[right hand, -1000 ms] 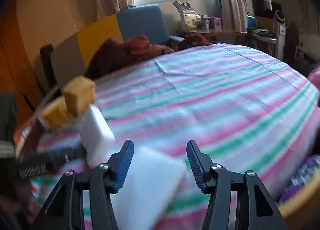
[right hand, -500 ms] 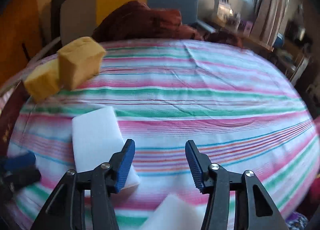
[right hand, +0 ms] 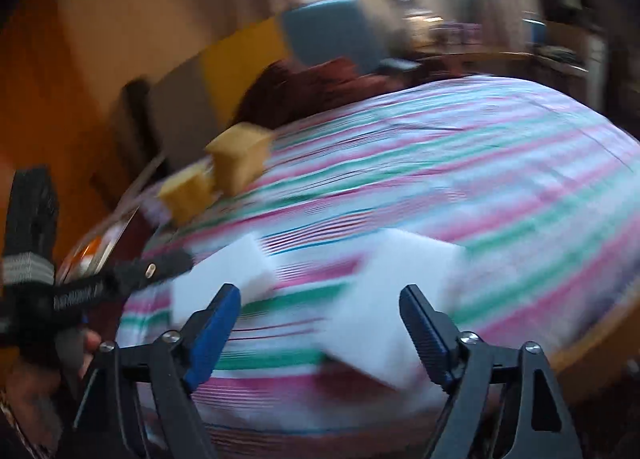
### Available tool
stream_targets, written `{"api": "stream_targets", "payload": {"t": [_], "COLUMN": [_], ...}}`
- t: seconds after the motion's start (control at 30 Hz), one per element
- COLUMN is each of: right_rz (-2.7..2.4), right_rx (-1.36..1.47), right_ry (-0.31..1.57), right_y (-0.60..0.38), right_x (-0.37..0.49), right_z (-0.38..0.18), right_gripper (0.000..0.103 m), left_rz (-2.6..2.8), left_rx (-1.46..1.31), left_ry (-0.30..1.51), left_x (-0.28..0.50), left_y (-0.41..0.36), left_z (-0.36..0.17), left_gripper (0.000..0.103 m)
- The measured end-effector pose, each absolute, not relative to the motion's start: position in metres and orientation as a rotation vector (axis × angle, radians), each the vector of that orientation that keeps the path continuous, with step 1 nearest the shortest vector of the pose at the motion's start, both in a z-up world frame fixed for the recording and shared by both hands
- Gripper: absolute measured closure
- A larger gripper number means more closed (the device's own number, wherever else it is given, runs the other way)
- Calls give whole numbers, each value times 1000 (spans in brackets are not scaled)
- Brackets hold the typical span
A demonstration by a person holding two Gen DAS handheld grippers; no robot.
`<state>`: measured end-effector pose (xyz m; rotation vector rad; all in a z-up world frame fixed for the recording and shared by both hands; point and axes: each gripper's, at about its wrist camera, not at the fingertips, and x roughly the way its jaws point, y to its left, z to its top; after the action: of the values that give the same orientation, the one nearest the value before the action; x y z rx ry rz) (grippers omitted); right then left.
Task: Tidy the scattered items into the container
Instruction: 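Lower both grippers over the two white sponges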
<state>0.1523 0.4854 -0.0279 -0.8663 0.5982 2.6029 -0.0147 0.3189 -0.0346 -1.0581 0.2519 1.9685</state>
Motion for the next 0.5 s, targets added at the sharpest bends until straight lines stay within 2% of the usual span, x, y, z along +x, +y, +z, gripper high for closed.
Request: {"api": "stream_targets", "payload": {"t": [0.07, 0.37, 0.43, 0.5], "right_rz": [2532, 2502, 2480, 2465], "right_rx": [-867, -975, -981, -971], "right_ry": [560, 633, 588, 521], "right_y": [489, 490, 485, 481], "right_x": [160, 141, 138, 137], "right_z": [-32, -54, -58, -59], "right_gripper": [1, 1, 3, 9], "left_rz": [1942, 1850, 1851, 1858], "left_rx": [-1023, -907, -883, -849], "left_ry": [368, 763, 821, 877], "left_x": [-7, 8, 9, 10], "left_y": [327, 351, 354, 357], "left_z": [-34, -43, -48, -50], "left_gripper": [37, 37, 36, 36]}}
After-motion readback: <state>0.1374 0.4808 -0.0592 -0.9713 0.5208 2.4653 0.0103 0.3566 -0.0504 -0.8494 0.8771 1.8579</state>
